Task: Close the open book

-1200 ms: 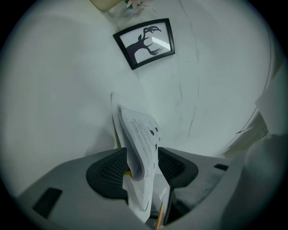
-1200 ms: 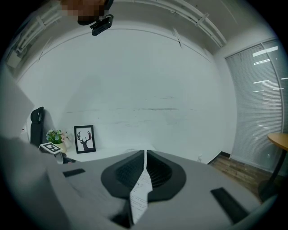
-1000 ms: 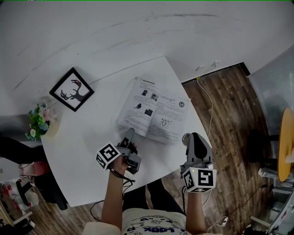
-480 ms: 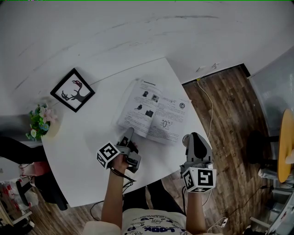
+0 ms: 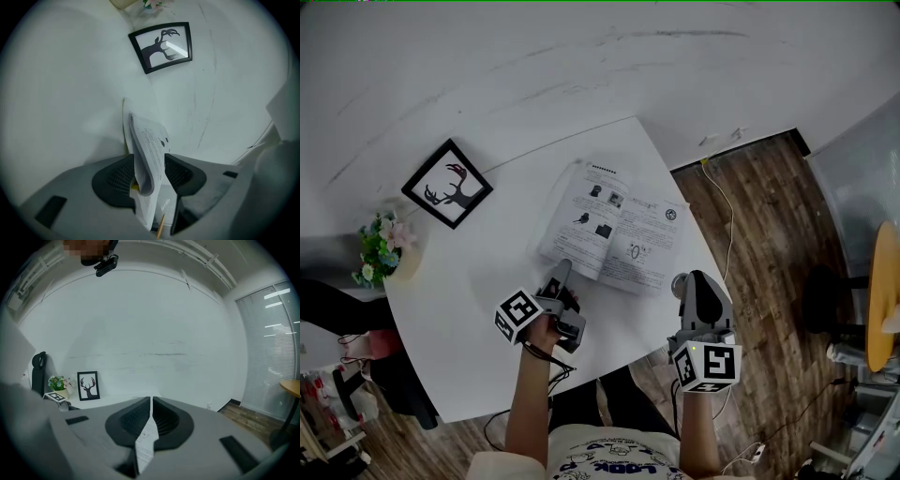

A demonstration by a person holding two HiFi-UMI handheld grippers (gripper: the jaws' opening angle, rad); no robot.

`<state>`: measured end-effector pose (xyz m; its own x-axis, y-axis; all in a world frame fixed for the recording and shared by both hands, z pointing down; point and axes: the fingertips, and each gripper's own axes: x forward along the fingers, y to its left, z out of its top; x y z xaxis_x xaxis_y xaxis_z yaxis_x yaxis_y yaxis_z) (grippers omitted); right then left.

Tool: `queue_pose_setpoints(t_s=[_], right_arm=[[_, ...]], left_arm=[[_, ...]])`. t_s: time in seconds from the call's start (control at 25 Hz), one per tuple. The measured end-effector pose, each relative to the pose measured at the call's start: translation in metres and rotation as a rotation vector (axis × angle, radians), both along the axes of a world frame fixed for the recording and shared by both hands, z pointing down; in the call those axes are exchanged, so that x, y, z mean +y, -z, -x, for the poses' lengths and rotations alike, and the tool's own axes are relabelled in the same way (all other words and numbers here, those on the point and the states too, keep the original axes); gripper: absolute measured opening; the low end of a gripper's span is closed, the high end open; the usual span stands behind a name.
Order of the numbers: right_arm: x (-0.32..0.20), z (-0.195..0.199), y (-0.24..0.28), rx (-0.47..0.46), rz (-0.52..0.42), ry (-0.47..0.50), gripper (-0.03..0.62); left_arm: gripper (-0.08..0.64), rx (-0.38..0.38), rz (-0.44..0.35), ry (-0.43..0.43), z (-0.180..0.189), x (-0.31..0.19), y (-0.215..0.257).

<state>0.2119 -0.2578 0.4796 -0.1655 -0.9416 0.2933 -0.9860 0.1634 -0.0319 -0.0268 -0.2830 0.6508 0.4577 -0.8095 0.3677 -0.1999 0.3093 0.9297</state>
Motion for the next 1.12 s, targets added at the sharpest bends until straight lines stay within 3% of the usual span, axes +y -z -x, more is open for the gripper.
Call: queue_pose_setpoints(t_s=[0.4, 0.6, 1.12], right_arm=[[0.001, 0.0, 0.002, 0.002, -0.006, -0.003, 0.031], [0.002, -0.003, 0.003, 0.003, -0.007, -0.005, 0.031], [0.002, -0.01, 0.005, 0.006, -0.012, -0.007, 0.031]], left_arm=[[0.216, 0.031, 0.061, -0.06, -0.022, 0.011, -0.004], [0.216, 0.077, 0.073, -0.037, -0.029, 0.009, -0.004], [0.219, 0.078, 0.062, -0.008, -0.03, -0.001, -0.007]])
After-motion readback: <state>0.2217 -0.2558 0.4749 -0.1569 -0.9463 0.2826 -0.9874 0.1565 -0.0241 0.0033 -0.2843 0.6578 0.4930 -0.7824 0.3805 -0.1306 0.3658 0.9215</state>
